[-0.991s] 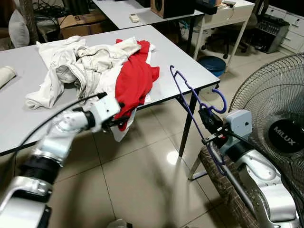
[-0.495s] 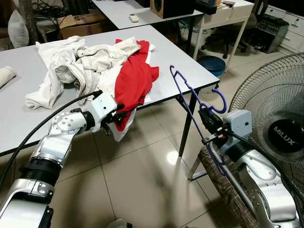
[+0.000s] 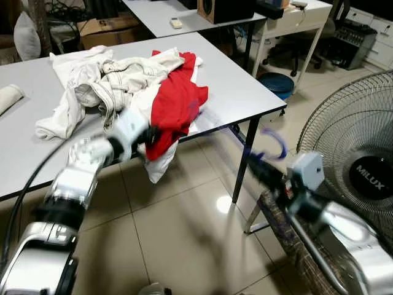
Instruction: Hang hanger
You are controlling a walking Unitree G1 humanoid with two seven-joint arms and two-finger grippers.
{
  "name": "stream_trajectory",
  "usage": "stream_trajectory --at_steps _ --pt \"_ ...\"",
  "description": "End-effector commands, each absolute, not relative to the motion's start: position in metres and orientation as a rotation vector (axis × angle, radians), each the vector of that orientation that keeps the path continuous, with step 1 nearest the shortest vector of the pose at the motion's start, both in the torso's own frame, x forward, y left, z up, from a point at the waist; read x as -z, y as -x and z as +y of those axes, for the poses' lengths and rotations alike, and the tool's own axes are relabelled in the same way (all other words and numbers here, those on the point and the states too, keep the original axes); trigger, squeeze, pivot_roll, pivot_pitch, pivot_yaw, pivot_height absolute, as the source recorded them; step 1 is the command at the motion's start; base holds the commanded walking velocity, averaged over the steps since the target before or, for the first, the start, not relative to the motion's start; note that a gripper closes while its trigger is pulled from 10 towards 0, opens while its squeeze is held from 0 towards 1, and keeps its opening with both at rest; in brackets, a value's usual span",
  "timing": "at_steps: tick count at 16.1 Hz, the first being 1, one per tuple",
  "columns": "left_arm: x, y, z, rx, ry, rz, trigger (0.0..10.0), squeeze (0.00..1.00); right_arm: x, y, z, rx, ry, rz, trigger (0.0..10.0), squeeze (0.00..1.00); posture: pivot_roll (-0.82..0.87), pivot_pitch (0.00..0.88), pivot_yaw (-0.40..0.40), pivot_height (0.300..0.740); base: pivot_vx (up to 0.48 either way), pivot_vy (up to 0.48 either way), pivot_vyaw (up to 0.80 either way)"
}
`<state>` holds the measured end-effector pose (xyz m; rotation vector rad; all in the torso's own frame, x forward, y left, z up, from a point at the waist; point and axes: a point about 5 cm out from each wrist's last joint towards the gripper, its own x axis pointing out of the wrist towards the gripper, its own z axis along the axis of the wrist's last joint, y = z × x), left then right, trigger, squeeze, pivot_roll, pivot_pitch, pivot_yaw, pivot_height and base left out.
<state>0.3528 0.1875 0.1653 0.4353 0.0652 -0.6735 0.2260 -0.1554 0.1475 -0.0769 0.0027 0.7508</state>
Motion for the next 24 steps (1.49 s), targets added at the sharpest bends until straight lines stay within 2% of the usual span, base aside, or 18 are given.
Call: stream_trajectory --at_steps 1,2,6,8,11,15,19,22,23,24 --pt "-0.182 -0.357 0.185 0.662 -0.383 0.005 0.0 0.00 -0.150 -0.222 -0.154 -0.808 0.063 0.009 10.0 0.00 -0.14 0.000 0.040 0.740 0.000 0.000 0.00" --pt "-0.193 -0.358 0.181 0.667 -0.354 -0.039 0.0 0.00 -0.150 -0.221 -0.155 -0.835 0.064 0.023 10.0 0.00 -0.14 0.000 0.037 0.740 0.000 0.000 0.00" --pt "-0.206 -0.353 0.173 0.707 -0.410 -0.105 0.0 0.00 -0.155 -0.229 -0.154 -0.811 0.055 0.004 10.0 0.00 -0.13 0.000 0.022 0.740 0.000 0.000 0.00" --pt "-0.204 -0.348 0.165 0.769 -0.496 -0.099 0.0 0.00 -0.157 -0.231 -0.152 -0.815 0.051 -0.003 10.0 0.00 -0.13 0.000 0.019 0.740 0.000 0.000 0.00" --pt "-0.201 -0.347 0.157 0.792 -0.516 -0.097 0.0 0.00 -0.156 -0.232 -0.152 -0.830 0.046 0.012 10.0 0.00 -0.13 0.000 0.020 0.740 0.000 0.000 0.00" --pt "-0.204 -0.339 0.138 0.909 -0.520 -0.108 0.0 0.00 -0.141 -0.255 -0.154 -0.738 0.042 0.113 10.0 0.00 -0.14 0.000 0.029 0.740 0.000 0.000 0.00" --pt "-0.200 -0.337 0.128 0.945 -0.523 -0.087 0.0 0.00 -0.149 -0.279 -0.138 -0.767 -0.082 0.053 10.0 0.00 -0.13 0.000 0.024 0.740 0.000 0.000 0.00" --pt "-0.194 -0.342 0.127 0.901 -0.572 -0.053 0.0 0.00 -0.147 -0.281 -0.121 -0.916 -0.132 0.079 10.0 0.00 -0.12 0.007 0.012 0.740 0.000 0.000 0.00" --pt "-0.194 -0.343 0.126 0.891 -0.581 -0.052 0.0 0.00 -0.145 -0.287 -0.119 -0.885 -0.121 0.079 10.0 0.00 -0.11 0.017 0.005 0.740 0.000 0.000 0.00" --pt "-0.194 -0.343 0.123 0.892 -0.598 -0.050 0.0 0.00 -0.145 -0.298 -0.119 -0.799 -0.187 0.074 10.0 0.00 -0.11 0.026 0.002 0.740 0.000 0.000 0.00"
